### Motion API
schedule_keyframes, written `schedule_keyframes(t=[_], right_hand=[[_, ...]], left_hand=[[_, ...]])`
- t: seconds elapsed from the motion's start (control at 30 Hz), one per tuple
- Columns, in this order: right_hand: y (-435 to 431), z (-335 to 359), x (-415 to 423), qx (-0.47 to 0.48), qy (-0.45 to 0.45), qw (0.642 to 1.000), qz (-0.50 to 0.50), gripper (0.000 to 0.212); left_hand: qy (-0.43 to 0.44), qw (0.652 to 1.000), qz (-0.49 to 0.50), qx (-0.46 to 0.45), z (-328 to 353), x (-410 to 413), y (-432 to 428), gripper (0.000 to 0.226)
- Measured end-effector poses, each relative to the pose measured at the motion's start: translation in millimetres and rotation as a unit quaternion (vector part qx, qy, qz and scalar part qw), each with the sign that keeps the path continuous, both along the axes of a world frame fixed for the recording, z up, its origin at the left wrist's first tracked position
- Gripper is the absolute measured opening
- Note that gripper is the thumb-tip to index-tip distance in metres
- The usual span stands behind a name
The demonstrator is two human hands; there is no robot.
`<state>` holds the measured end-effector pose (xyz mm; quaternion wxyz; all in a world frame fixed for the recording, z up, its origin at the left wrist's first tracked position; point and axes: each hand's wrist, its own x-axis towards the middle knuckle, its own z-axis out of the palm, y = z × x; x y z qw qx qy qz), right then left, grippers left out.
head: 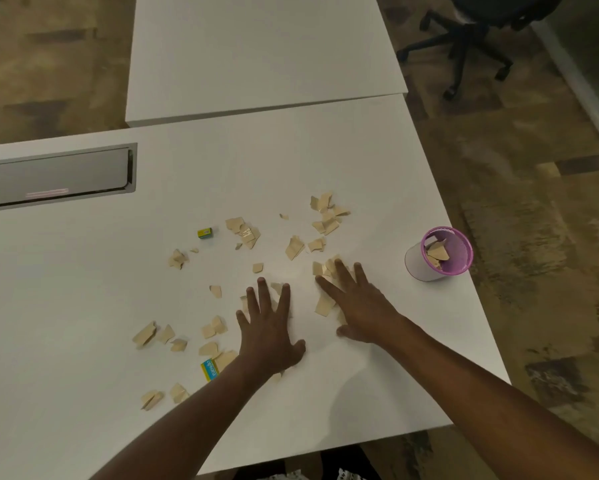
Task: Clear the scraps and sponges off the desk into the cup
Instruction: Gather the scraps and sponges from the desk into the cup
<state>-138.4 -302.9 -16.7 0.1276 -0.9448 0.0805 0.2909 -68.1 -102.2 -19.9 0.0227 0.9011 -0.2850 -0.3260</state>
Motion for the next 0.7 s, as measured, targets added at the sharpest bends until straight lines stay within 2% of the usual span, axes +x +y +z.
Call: schedule_keyframes(t=[0.1, 0.2, 0.3, 0.43, 0.6, 0.7], right_hand=[[2, 1, -2, 0.020, -0.008, 1.000, -0.005, 0.087], [8, 0, -4, 0.029, -0.040, 0.999, -0.008, 0.071], [12, -5, -7, 0.019, -0.068, 0.998, -0.006, 0.062], [14, -15, -9, -0.006, -0.160, 0.987, 0.009, 0.045], [18, -17, -3, -0.033, -0.212, 0.977, 0.018, 0.021], [19, -19, -2, -0.035, -0.227, 0.973, 0.004, 0.025]], left_hand=[[0.029, 0.999, -0.028, 0.015, -5, 0, 9, 0.123], [0.024, 0.997, -0.066, 0.011, -5, -1, 14, 0.121], [0.009, 0.996, -0.089, -0.012, -6, 2, 16, 0.102], [-0.022, 0.993, -0.104, -0.054, -9, 8, 18, 0.073], [-0.073, 0.984, -0.129, -0.098, -13, 16, 20, 0.058], [-0.088, 0.979, -0.133, -0.125, -16, 19, 20, 0.043]])
